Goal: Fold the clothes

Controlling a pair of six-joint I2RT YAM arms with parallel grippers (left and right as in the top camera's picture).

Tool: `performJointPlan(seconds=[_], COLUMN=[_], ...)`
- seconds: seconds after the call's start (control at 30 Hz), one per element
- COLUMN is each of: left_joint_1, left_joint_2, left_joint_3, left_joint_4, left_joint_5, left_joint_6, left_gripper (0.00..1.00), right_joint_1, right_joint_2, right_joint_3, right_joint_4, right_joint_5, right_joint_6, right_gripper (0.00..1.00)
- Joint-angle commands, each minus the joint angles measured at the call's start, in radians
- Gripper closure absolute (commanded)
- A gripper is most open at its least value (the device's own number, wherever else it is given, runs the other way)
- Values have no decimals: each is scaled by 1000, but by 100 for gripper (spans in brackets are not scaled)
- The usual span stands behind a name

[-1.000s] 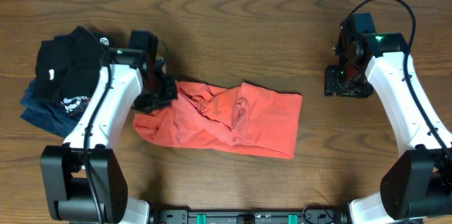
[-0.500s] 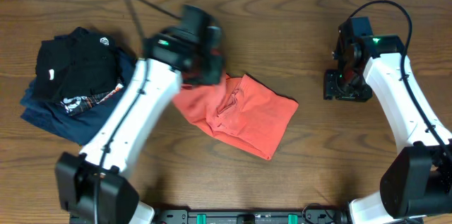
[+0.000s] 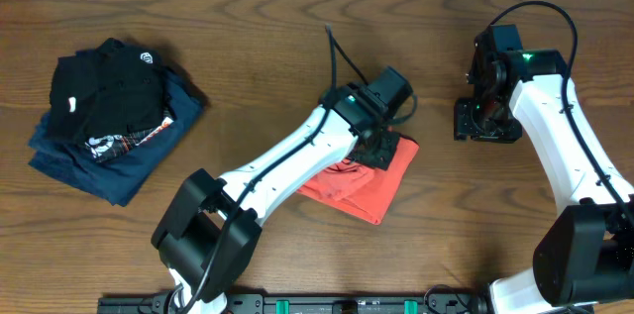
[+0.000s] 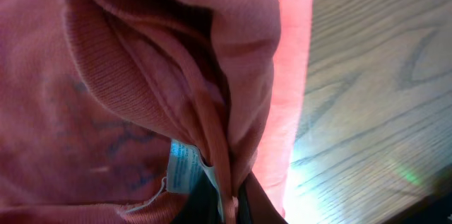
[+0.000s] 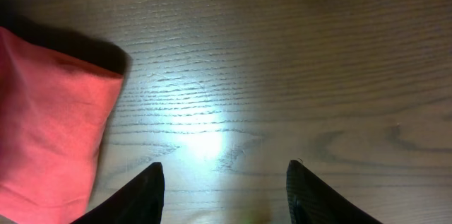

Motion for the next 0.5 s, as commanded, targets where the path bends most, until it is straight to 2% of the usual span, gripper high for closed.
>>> performJointPlan(seconds=[0.0,0.07,0.13,0.23,0.37,0.47], left_joint_1=[-21,-29,-33,-27,21,84], left_joint_2=[-2,-2,-12,-60,-199,-298], left_joint_3=[15,15,16,35,57,57], left_joint_4=[14,11,1,-41,-92,-126], left_joint_5=[-2,3,39,18,-91,-180], left_joint_6=[-35,-47,-45,-31,-26,-27], left_gripper=[93,87,69,59,53,51], right_joint_1=[-9,-9,-9,-9,-6,10], right_joint_2=[6,6,6,6,6,6], right_joint_3=[-5,-5,-5,-5,-5,-5], right_joint_4=[-1,0,-1,3,32,77], right_joint_5=[11,11,11,10,-84,-289], right_joint_6=[-8,-8,-8,-9,-101,-232], right_gripper=[47,46,46,43,42,42])
